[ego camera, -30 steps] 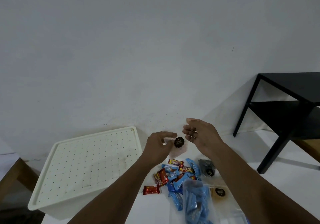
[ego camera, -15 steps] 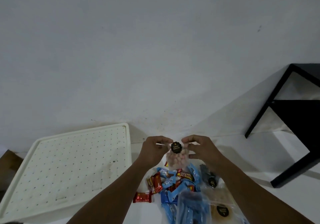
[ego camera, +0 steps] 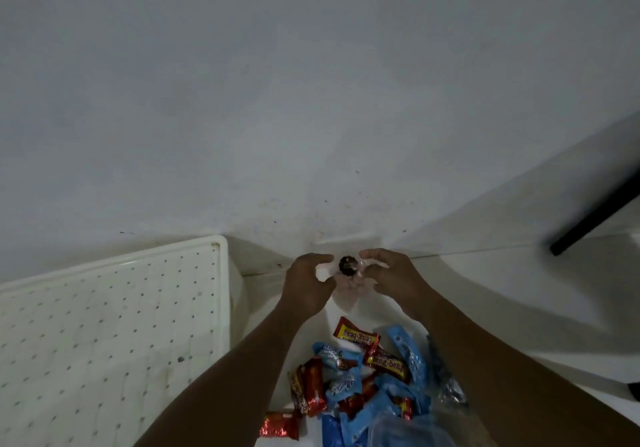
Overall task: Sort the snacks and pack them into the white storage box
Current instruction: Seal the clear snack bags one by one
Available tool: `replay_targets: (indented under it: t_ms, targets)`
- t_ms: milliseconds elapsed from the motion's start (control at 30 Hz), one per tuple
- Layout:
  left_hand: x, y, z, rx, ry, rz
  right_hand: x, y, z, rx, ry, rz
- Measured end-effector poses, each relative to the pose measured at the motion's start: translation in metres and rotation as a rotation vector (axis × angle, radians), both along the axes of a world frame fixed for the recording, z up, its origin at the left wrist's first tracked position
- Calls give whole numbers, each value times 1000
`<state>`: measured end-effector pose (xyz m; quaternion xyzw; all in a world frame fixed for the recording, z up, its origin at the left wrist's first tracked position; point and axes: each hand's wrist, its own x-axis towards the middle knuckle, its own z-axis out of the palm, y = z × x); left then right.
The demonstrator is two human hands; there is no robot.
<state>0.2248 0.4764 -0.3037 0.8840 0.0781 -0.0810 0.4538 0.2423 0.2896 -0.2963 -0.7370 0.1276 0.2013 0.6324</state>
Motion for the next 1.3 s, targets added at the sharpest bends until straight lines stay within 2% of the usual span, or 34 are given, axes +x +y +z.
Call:
replay_targets:
  t_ms: [133,333,467,533,633,767,900,967,1100,1167,1300]
  targets:
    - [-20,-7,12,10,3,11,-14,-13,8,-137,-46,8]
    - [-74,-38,35,-23,225,-157,-79,-82,33,-419,-39,-9]
    - [-115,-86,36,-40,301,-334,-133,-133,28,-610,130,22]
    - [-131,-113,29,21,328,-377,-155,-148,22,-654,204,72]
    - [-147,-144,23,146,394,-416,-173,-157,14,-597,223,74]
    - [-150,-163,18,193,356,-415,-172,-151,6,-525,190,61]
    - [-144,-164,29,110,328,-373,-167,-144,10,-386,169,43]
    - [-140,-160,41,-8,340,-265,-164,-141,20,-305,177,28]
    - [-130,-136,79,-443,406,-28,-162,-139,59,-131,201,-42]
    - [-123,-116,103,-459,385,-140,-162,-134,87,-103,168,-25]
    - [-114,-77,165,-353,347,-478,-155,-111,145,-197,-63,116]
